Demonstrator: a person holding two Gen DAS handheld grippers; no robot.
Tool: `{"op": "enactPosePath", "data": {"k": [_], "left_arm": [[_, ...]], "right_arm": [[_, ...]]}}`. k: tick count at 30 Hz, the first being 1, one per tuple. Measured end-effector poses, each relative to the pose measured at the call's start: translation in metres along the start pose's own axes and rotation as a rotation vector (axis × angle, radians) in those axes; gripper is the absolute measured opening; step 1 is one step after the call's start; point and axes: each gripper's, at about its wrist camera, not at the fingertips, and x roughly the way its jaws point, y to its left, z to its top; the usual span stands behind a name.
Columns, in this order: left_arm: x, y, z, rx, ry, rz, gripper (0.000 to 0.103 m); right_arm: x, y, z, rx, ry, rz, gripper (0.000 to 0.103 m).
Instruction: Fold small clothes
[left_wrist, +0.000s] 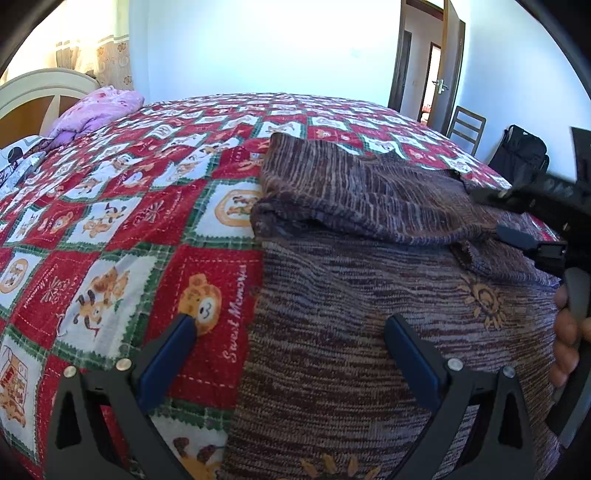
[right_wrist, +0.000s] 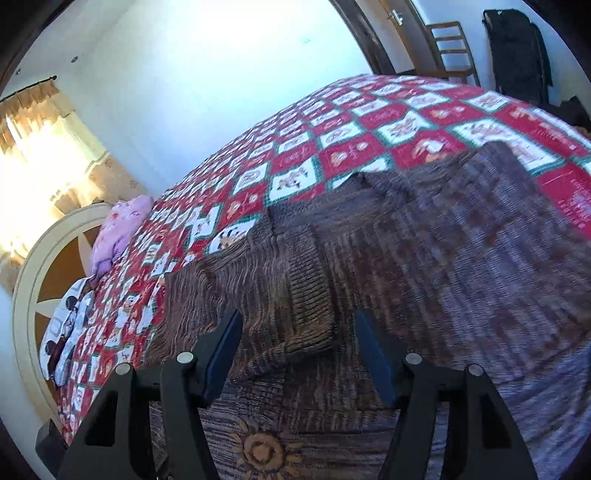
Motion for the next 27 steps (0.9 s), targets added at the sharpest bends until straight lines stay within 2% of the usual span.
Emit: {"op": "enactPosePath", "data": {"k": [1,2,3,5,6,9,11,12,15,16,17,19,20,21,23,25,26,27], "left_arm": [[0.0,0.0,0.0,0.0,-0.001,-0.001,0.103],[0.0,0.0,0.0,-0.002,-0.001,-0.002,0.103],[0.0,0.0,0.0,-0.001,-0.001,-0.002,0.103],[0.0,0.0,0.0,-0.001,-0.001,-0.002,0.103],[0.0,0.001,0.0,-0.003,-0.001,-0.004,0.103],[0.0,0.001,0.0,-0.008,-0.003,-0.008,0.103],[0.0,0.0,0.0,-0.006,-0.003,-0.006,0.103],[0.0,0.0,0.0,-0.005,-0.003,-0.003,0.103],[0.0,0.0,0.0,-0.003,-0.003,-0.001,0.103],[0.0,-0.001,0.0,-0.004,-0.003,-0.003,0.103],[0.0,0.0,0.0,-0.006,-0.001,-0.006,0.103],[-0.001,-0.001,0.002,-0.004,0.013,-0.014,0.103],[-0.002,0.001,0.004,-0.002,0.023,-0.017,0.103],[-0.003,0.002,0.007,-0.003,0.04,-0.023,0.103],[-0.01,0.006,0.015,-0.009,0.037,-0.032,0.103],[-0.019,0.011,0.032,-0.02,-0.012,-0.015,0.103],[-0.021,0.013,0.043,-0.031,-0.033,0.003,0.103],[-0.021,0.015,0.056,-0.05,-0.054,0.021,0.103]], "right_arm": [[0.007,0.007,-0.001,-0.046,0.019,-0.05,0.057],[0.013,0.011,-0.003,-0.077,0.039,-0.08,0.038],[0.017,0.014,-0.004,-0.096,0.056,-0.096,0.026],[0.02,0.017,-0.006,-0.124,0.058,-0.09,0.014],[0.018,0.017,-0.007,-0.134,0.06,-0.085,0.012],[-0.003,0.015,-0.005,-0.14,-0.011,-0.08,0.011],[-0.013,0.014,-0.006,-0.176,-0.04,-0.124,0.011],[-0.015,0.011,-0.009,-0.185,-0.036,-0.141,0.011],[-0.004,-0.001,-0.019,-0.188,0.048,-0.109,0.013],[-0.005,-0.003,-0.021,-0.192,0.04,-0.097,0.014],[-0.007,-0.003,-0.02,-0.194,0.035,-0.086,0.017],[-0.009,-0.006,-0.014,-0.16,0.052,-0.052,0.033],[-0.015,-0.009,-0.009,-0.131,0.039,-0.034,0.048],[-0.023,-0.012,-0.006,-0.119,0.014,-0.035,0.058],[-0.042,-0.014,0.002,-0.117,-0.059,-0.062,0.059],[-0.059,-0.013,0.011,-0.149,-0.144,-0.118,0.059],[-0.058,-0.01,0.016,-0.174,-0.142,-0.133,0.056],[-0.054,-0.007,0.022,-0.212,-0.123,-0.138,0.041]]}}
